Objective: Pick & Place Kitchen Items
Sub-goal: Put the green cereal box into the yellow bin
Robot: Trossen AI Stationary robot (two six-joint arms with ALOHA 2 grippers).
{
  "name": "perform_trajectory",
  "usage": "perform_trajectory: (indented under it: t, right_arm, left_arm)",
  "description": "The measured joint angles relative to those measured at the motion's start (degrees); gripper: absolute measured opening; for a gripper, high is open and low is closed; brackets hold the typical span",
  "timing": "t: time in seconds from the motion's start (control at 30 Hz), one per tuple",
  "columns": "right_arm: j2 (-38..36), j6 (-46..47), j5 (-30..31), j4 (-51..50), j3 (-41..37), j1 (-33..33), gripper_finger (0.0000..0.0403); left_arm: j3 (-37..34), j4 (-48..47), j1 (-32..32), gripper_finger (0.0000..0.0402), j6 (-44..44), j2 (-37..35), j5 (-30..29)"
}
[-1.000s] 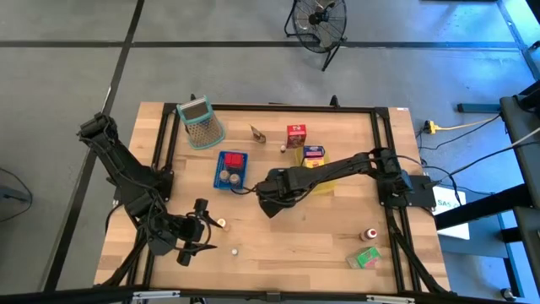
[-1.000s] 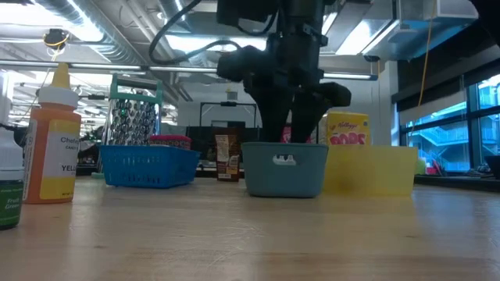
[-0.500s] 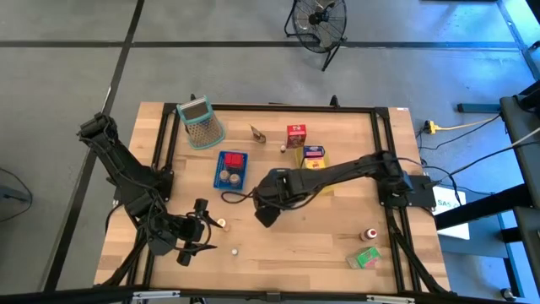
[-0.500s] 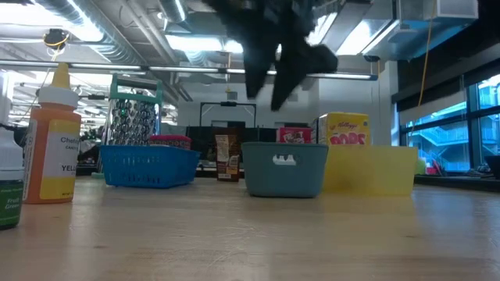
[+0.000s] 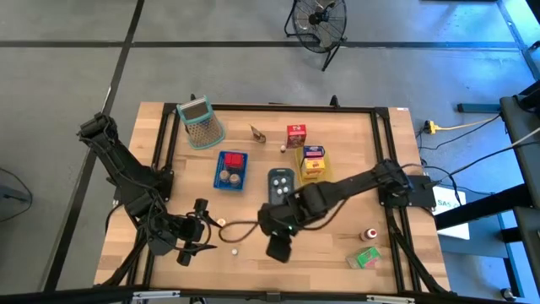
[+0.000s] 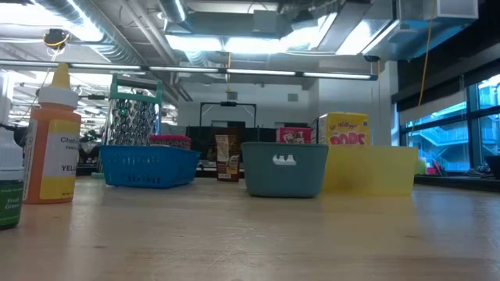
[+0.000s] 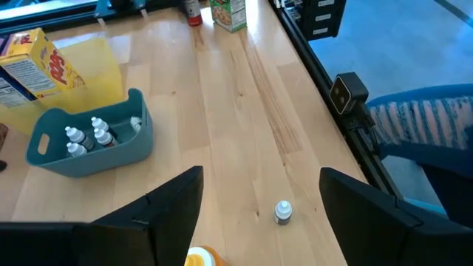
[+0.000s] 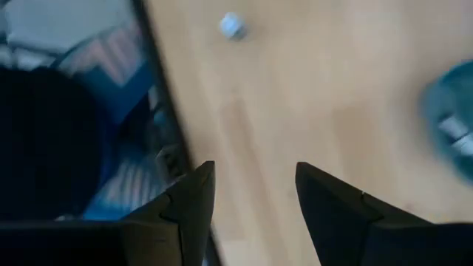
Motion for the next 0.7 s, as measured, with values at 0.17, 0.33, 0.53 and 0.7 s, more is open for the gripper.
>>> perform_trajectory:
  t: [0.17,0.33,0.53,0.7]
  right_arm:
    - [0.00,4.23,-3.79,-3.10,1.50,2.61,0.0192]
    - [0.04,9.63,-5.03,-10.21,1.45,3.80,0.0192]
    - [0.04,11.95,-0.21,-10.72,1.43,4.80,0.0192]
    - [0.04,11.80,1.55,-9.49,1.41,4.69,0.0192]
  left_arm:
    - [0.00,0.02,0.00,0.0266,-0.01,0.00,0.00]
    - [0.00,0.02,0.00,0.0266,0.99,0.00,-0.02]
    - [0.00,0.03,0.19,0.0267,3.79,0.00,-0.24]
    - [0.00,0.02,0.96,0.0265,4.12,0.00,-1.27]
